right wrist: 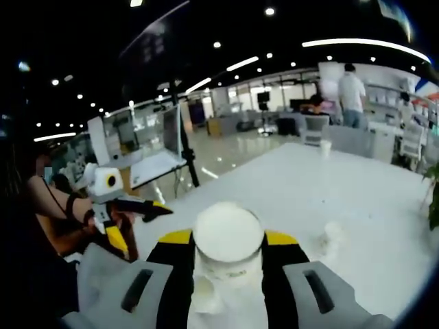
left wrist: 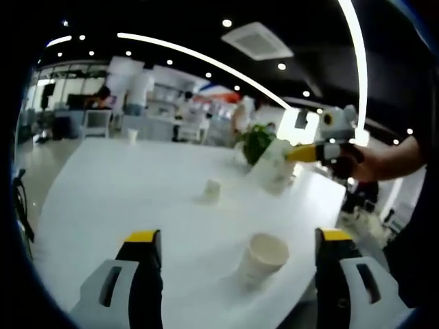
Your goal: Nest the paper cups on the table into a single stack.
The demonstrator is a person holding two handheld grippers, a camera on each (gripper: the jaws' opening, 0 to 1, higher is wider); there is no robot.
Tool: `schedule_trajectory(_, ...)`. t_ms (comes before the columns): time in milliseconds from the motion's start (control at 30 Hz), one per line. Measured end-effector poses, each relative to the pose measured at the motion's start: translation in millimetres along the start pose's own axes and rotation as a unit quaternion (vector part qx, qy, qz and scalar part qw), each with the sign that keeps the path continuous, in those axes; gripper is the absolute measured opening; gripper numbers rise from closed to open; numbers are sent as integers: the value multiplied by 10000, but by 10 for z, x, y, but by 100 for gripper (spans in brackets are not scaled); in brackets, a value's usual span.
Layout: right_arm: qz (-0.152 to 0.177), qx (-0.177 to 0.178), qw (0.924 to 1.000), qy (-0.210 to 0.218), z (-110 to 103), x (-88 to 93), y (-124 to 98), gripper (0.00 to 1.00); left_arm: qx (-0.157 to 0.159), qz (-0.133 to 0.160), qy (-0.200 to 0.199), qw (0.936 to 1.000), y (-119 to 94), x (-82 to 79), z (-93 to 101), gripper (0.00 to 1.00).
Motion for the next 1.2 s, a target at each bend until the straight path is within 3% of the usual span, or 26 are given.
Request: schedule_trajectory(1200, 256, -36, 9992, 299, -54, 24, -50, 34, 634, 46, -176, 9978, 311, -89, 328, 80)
Point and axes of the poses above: the point that each gripper's makers call its tool centre point, and the gripper's own axes: y roughly forward along the fingers, z roughly to its right, x roughly out of its underside, the point moved 10 cm from there along -y, roughly backward along the fingers, and after that the axes turned 11 degrees about z, right-handed, at the moved point
